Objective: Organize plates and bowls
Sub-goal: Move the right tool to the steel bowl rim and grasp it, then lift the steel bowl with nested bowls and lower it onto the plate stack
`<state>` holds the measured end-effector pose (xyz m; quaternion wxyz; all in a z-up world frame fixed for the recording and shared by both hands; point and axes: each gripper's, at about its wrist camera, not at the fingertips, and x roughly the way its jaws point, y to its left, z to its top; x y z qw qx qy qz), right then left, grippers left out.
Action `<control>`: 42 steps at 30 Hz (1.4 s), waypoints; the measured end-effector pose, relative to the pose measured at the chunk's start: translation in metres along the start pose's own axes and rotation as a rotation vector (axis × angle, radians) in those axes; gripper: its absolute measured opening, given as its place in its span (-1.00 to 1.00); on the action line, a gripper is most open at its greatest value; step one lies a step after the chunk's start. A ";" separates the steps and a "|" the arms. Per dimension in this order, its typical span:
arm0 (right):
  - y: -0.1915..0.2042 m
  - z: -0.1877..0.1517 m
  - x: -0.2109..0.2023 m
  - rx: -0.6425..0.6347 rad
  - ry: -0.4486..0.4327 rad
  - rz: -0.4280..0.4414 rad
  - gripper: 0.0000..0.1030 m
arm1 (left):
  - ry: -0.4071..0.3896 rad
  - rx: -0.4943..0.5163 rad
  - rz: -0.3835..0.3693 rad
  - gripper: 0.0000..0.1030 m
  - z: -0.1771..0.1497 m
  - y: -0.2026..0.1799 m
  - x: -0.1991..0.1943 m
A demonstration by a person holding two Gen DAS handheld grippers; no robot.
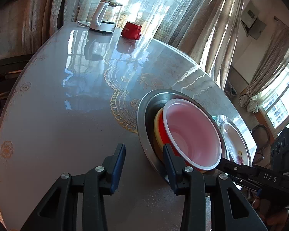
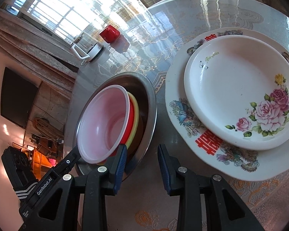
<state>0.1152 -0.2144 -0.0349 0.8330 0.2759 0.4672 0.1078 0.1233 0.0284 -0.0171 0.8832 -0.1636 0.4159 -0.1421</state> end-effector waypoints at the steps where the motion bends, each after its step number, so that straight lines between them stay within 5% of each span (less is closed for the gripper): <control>1: 0.001 0.001 0.000 -0.002 0.002 -0.008 -0.35 | 0.005 0.014 0.006 -0.21 0.001 -0.001 0.000; 5: 0.001 0.004 0.002 0.020 0.014 -0.019 -0.35 | 0.027 0.068 0.008 -0.25 0.006 -0.004 0.001; 10: 0.001 0.005 0.002 0.023 0.006 -0.036 -0.36 | 0.066 0.066 -0.055 -0.58 0.009 -0.003 0.002; 18: -0.001 0.004 0.003 0.012 -0.012 0.010 -0.47 | 0.069 0.032 -0.096 -0.60 0.009 0.000 0.002; 21: 0.003 0.002 0.007 -0.012 0.004 0.005 -0.64 | 0.053 0.050 -0.079 -0.60 0.006 -0.005 0.001; 42: 0.001 0.000 0.006 -0.039 -0.024 0.015 -0.65 | -0.036 0.134 0.038 -0.58 -0.005 -0.022 -0.009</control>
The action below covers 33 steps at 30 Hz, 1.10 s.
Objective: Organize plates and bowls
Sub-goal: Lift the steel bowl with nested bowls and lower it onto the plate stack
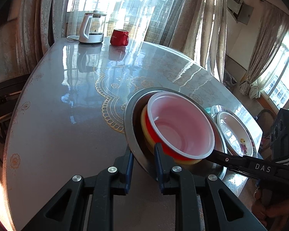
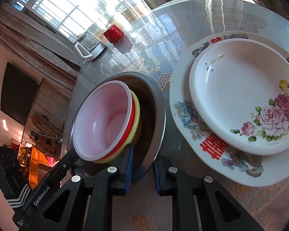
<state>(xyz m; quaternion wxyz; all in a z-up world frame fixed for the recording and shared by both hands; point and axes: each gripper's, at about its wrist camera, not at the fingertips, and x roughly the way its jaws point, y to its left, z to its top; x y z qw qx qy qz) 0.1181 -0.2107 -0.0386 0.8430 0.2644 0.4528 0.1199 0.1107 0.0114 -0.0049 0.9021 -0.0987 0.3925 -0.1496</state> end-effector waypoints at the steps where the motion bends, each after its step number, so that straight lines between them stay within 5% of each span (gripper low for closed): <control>1: 0.000 0.000 -0.001 -0.001 -0.001 0.002 -0.65 | -0.004 0.001 -0.002 -0.58 0.000 0.000 -0.001; 19: 0.004 0.007 -0.041 -0.035 -0.101 0.034 -0.65 | -0.098 0.042 -0.036 -0.55 0.014 -0.026 -0.025; 33: -0.024 0.018 -0.100 -0.007 -0.249 -0.001 -0.65 | -0.139 0.155 -0.123 -0.52 0.043 -0.092 -0.021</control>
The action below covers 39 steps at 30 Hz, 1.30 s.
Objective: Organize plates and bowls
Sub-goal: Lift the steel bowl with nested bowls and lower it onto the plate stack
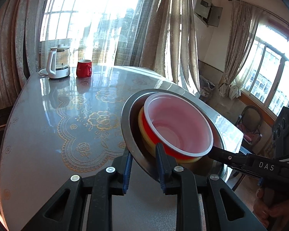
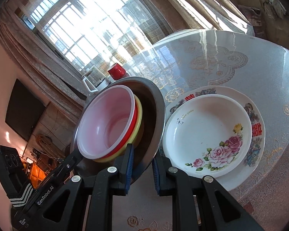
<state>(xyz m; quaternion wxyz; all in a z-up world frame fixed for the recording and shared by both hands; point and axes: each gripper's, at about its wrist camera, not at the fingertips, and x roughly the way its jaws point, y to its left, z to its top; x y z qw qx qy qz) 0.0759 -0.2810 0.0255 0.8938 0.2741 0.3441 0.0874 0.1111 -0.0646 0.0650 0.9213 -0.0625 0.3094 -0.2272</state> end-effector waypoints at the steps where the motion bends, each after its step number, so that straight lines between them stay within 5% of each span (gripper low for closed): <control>1: -0.003 0.001 -0.004 0.004 -0.011 -0.007 -0.65 | -0.001 0.004 -0.010 -0.52 0.002 -0.004 0.002; 19: -0.057 0.014 -0.051 0.103 -0.116 -0.117 -0.65 | 0.047 0.071 -0.131 -0.50 0.013 -0.065 0.048; 39: -0.082 0.007 -0.049 0.167 -0.081 -0.148 -0.65 | 0.104 0.075 -0.117 -0.49 -0.002 -0.081 0.071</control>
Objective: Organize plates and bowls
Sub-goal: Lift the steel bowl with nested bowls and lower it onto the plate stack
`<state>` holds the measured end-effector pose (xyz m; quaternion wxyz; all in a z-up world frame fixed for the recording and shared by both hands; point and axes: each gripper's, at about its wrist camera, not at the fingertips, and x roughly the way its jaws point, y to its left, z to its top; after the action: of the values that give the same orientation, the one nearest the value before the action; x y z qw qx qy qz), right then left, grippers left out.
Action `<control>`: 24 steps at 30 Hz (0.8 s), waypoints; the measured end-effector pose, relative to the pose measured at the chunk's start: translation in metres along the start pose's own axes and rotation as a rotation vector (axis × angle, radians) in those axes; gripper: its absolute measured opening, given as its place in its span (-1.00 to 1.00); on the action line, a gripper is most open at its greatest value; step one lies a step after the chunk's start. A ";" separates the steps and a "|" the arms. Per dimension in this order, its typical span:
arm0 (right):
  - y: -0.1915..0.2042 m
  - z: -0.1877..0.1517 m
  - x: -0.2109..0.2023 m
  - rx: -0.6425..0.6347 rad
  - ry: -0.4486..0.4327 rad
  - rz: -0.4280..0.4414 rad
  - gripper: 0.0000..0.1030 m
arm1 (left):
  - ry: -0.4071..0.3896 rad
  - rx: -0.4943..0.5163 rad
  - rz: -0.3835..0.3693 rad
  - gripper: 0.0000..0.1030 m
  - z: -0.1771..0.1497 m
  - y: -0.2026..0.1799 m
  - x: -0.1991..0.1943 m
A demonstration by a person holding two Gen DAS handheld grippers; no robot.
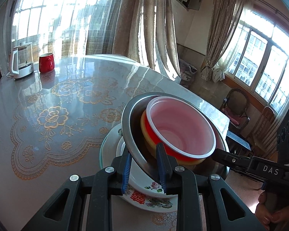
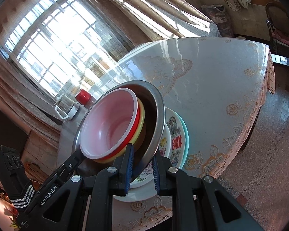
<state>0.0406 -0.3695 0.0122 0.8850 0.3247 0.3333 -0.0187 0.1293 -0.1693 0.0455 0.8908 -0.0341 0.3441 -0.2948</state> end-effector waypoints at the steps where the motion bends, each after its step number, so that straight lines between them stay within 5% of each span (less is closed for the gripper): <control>1: -0.001 0.000 0.001 0.003 0.004 -0.001 -0.65 | 0.003 -0.002 0.001 -0.49 -0.001 0.000 0.001; 24: -0.005 -0.001 0.023 0.027 0.062 -0.031 -0.64 | 0.060 -0.045 0.009 -0.45 -0.016 0.010 0.022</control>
<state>0.0566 -0.3683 -0.0051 0.8695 0.3317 0.3651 -0.0267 0.1373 -0.1711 0.0180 0.8804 -0.0438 0.3775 -0.2836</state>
